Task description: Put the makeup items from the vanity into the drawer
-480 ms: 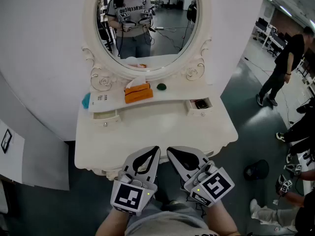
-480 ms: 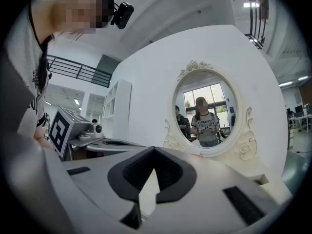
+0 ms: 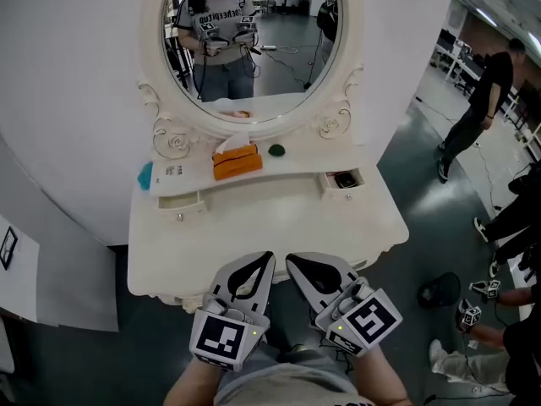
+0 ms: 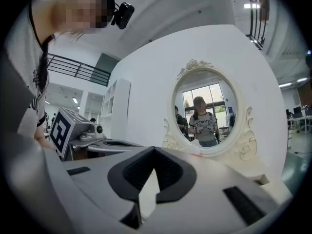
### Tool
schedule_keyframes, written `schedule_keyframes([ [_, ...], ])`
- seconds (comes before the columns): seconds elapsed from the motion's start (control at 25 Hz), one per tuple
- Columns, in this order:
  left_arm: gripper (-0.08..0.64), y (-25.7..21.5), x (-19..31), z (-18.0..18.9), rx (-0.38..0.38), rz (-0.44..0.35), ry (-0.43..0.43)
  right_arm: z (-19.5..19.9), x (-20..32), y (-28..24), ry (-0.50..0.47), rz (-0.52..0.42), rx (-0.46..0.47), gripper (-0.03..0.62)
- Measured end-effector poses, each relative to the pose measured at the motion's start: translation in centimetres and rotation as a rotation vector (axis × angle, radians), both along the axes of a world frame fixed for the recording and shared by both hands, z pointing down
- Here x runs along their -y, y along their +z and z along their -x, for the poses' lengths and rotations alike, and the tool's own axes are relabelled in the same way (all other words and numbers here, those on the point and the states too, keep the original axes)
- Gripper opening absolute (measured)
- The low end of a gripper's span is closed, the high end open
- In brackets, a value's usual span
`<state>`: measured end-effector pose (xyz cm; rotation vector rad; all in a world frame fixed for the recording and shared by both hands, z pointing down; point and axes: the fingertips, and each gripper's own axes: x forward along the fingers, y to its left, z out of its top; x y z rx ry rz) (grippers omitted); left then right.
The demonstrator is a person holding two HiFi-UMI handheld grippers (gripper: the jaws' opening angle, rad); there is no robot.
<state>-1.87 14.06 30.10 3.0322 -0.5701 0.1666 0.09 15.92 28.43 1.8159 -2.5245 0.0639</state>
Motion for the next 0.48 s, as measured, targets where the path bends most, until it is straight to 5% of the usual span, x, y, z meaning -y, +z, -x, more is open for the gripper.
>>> schedule_keyframes([
  [0.48,0.037,0.4,3.3,0.6,-0.013,-0.011,0.028,0.2,2.7,-0.1,0.063,-0.017,0.025,0.014],
])
